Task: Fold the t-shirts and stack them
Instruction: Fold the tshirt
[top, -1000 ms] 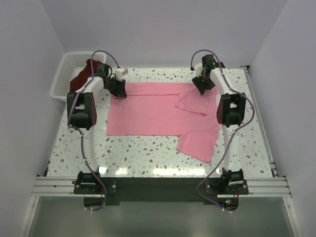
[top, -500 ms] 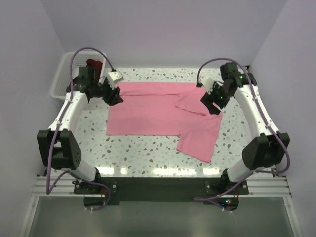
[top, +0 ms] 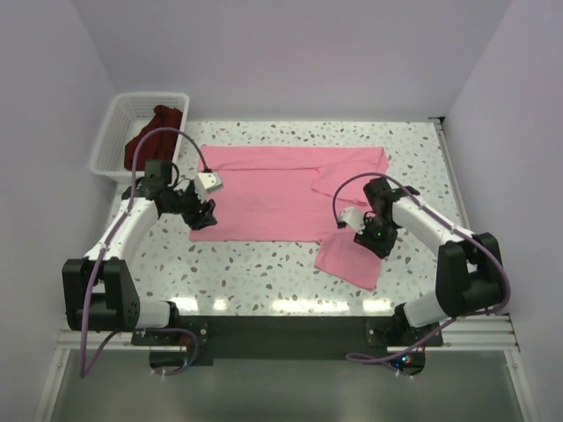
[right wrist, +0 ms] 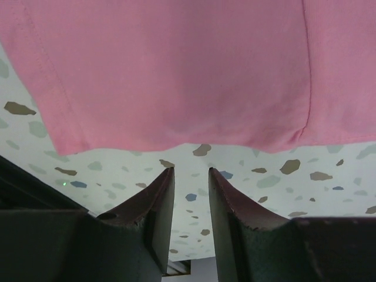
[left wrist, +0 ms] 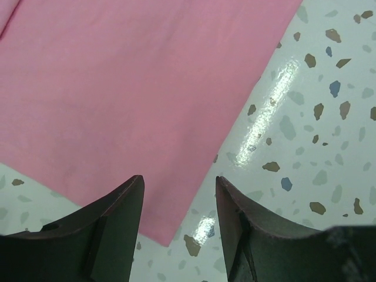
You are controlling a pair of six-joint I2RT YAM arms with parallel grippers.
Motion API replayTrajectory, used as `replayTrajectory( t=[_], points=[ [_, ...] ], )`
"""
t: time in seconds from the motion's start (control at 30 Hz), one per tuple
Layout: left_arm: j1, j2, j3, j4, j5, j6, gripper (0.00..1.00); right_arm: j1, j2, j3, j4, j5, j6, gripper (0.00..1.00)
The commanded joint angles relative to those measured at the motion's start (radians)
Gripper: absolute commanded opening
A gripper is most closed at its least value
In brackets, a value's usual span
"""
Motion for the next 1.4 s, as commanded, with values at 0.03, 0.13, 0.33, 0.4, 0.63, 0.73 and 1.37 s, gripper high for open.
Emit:
replayTrajectory(
  t=[0.03, 0.13, 0.33, 0.4, 0.63, 0.73, 1.37],
  points=[
    [0.003, -0.021, -0.029, 0.103, -0.063, 0.026, 0.57, 0.013, 0.01, -0.035, 0.126, 0.025, -0.004, 0.33],
    [0.003, -0.012, -0.038, 0.127, -0.071, 0.02, 0.57, 0.013, 0.037, -0.051, 0.166, 0.022, 0.006, 0.32],
    [0.003, 0.033, -0.061, 0.177, -0.116, -0.026, 0.57, 0.031, 0.099, -0.115, 0.258, 0.063, 0.001, 0.29],
    [0.003, 0.039, -0.072, 0.173, -0.12, -0.002, 0.57, 0.034, 0.108, -0.149, 0.286, 0.075, -0.005, 0.28],
    [0.003, 0.05, -0.142, 0.081, -0.192, 0.256, 0.43, 0.04, 0.09, -0.169, 0.28, 0.069, 0.013, 0.1],
    [0.003, 0.057, -0.156, 0.056, -0.235, 0.41, 0.38, 0.04, 0.09, -0.137, 0.254, 0.054, 0.022, 0.0],
    [0.003, 0.197, -0.178, 0.021, -0.34, 0.6, 0.31, 0.042, 0.085, -0.109, 0.206, 0.051, 0.033, 0.0]
  ],
)
